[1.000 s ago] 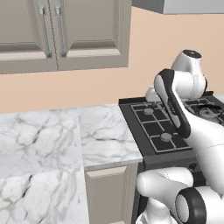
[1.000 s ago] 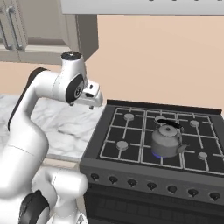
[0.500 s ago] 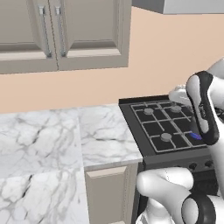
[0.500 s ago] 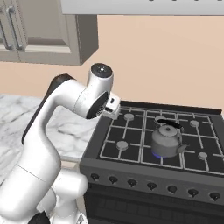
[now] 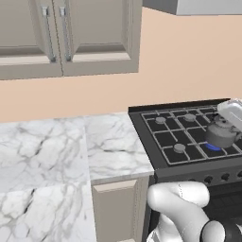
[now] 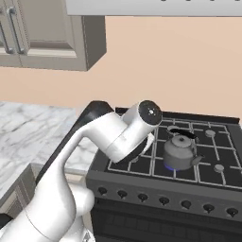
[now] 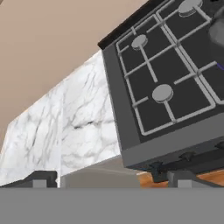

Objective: The kettle is done boiling. Turn off the stove, then wait for 300 timesteps before moving the kettle to the dining table.

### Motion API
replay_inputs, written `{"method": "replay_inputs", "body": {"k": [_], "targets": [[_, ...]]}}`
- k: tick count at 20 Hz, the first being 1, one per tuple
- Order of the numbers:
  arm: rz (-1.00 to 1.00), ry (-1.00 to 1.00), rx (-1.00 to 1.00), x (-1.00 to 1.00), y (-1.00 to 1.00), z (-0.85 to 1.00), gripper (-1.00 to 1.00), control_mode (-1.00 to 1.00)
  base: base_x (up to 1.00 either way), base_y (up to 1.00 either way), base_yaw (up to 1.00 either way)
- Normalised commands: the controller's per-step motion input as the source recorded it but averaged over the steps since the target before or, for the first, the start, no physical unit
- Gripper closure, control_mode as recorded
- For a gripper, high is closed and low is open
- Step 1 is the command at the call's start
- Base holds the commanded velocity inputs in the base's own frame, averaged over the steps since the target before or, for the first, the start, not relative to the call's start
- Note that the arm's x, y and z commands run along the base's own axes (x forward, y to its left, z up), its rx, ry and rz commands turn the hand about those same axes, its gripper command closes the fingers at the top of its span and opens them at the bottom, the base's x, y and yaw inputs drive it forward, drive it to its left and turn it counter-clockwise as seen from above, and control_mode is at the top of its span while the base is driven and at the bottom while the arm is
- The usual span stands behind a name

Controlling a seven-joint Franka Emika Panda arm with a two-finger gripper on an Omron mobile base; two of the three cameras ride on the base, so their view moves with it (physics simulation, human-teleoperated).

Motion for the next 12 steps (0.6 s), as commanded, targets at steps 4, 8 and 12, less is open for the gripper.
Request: {"method": "replay_inputs", "body": {"k": [4,8,12], "targets": [[-0.11,-0.06,0.12,-0.61,-0.12,-0.18,-1.00,-1.00,0.00,0.00,0.00],[-0.07,-0.04,0.13,-0.61,0.00,-0.23,-1.00,-1.00,0.00,0.00,0.00],[-0.09,-0.08,0.16,-0.64,-0.04,-0.25,-1.00,-1.00,0.00,0.00,0.00]]}}
